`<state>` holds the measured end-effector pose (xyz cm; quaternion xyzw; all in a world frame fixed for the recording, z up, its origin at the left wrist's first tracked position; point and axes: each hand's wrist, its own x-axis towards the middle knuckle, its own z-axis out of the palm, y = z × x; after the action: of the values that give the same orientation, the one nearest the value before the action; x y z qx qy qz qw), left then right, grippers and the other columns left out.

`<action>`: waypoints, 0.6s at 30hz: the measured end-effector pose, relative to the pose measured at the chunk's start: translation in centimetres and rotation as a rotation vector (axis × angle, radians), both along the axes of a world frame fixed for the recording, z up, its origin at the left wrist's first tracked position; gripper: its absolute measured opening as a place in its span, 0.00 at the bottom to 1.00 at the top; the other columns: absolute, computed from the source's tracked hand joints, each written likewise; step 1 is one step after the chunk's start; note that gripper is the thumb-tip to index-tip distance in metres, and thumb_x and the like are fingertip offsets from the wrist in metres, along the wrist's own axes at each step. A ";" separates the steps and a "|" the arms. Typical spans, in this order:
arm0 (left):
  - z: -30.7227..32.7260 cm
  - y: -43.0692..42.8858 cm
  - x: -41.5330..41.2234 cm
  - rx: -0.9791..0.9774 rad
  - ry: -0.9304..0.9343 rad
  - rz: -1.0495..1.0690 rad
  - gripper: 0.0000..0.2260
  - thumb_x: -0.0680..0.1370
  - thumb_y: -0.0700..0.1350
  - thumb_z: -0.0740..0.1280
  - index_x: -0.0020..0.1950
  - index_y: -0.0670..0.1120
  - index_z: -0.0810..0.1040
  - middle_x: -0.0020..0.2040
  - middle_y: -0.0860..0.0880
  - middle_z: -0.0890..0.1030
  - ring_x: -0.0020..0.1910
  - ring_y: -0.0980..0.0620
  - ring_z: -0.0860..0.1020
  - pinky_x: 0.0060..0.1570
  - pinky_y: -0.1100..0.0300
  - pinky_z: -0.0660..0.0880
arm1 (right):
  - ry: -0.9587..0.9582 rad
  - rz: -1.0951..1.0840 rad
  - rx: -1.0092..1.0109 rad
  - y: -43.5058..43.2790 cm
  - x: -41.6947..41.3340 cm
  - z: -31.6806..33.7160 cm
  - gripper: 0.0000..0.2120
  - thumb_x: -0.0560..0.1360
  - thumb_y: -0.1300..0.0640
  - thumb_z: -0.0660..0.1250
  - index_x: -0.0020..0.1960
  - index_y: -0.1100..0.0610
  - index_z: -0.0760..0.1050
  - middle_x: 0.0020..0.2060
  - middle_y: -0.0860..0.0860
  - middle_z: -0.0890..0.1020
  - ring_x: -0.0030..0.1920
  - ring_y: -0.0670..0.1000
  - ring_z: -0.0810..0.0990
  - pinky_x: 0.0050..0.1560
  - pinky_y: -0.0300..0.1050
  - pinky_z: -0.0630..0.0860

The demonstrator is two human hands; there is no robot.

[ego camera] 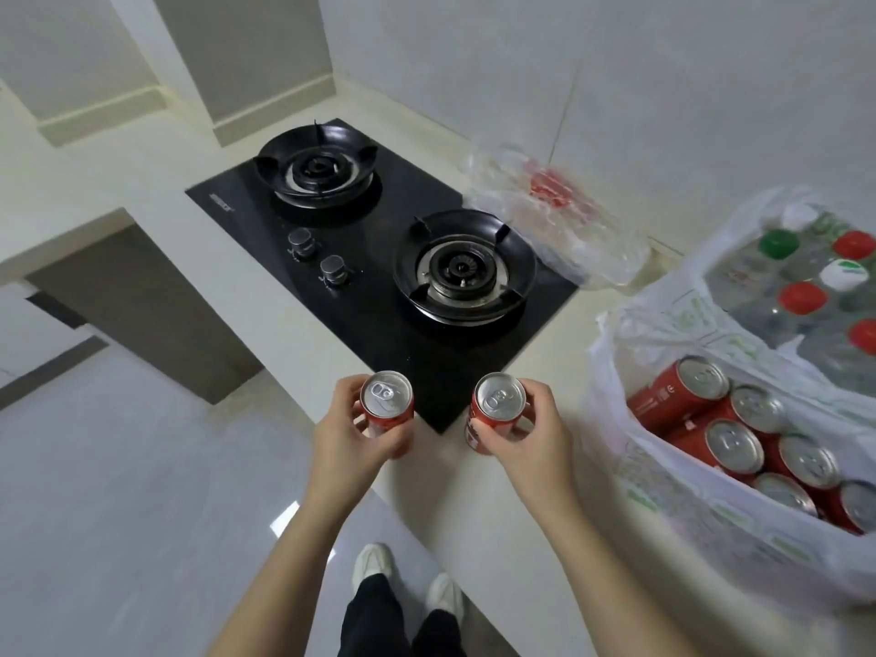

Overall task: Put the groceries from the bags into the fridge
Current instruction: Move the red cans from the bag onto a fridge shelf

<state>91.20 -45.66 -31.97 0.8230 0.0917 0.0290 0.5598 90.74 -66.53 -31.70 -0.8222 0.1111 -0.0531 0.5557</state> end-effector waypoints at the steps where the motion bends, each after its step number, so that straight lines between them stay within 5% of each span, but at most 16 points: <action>1: 0.0 -0.1 0.0 -0.004 -0.002 -0.002 0.25 0.64 0.45 0.78 0.53 0.61 0.71 0.49 0.63 0.80 0.50 0.59 0.80 0.51 0.58 0.78 | -0.003 -0.003 0.008 0.0 0.0 -0.2 0.23 0.64 0.60 0.80 0.54 0.49 0.74 0.45 0.40 0.82 0.46 0.37 0.81 0.44 0.33 0.77; 12: -0.6 -0.4 0.2 -0.055 -0.067 -0.033 0.25 0.63 0.49 0.77 0.57 0.56 0.72 0.51 0.59 0.79 0.53 0.55 0.79 0.56 0.57 0.76 | -0.034 0.034 0.028 -0.5 0.5 -1.4 0.25 0.65 0.60 0.80 0.54 0.43 0.72 0.49 0.40 0.81 0.49 0.40 0.81 0.46 0.31 0.76; 18: -3.3 -0.1 -0.1 0.022 -0.059 -0.075 0.37 0.64 0.47 0.80 0.69 0.51 0.66 0.64 0.56 0.73 0.65 0.57 0.72 0.64 0.64 0.69 | 0.045 0.076 0.045 -1.0 0.2 -3.5 0.39 0.62 0.55 0.81 0.67 0.44 0.67 0.62 0.40 0.77 0.62 0.41 0.76 0.60 0.37 0.72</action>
<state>91.14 -45.71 -35.25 0.8308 0.0437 0.0332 0.5539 90.91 -67.52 -35.22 -0.8141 0.0934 -0.0107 0.5731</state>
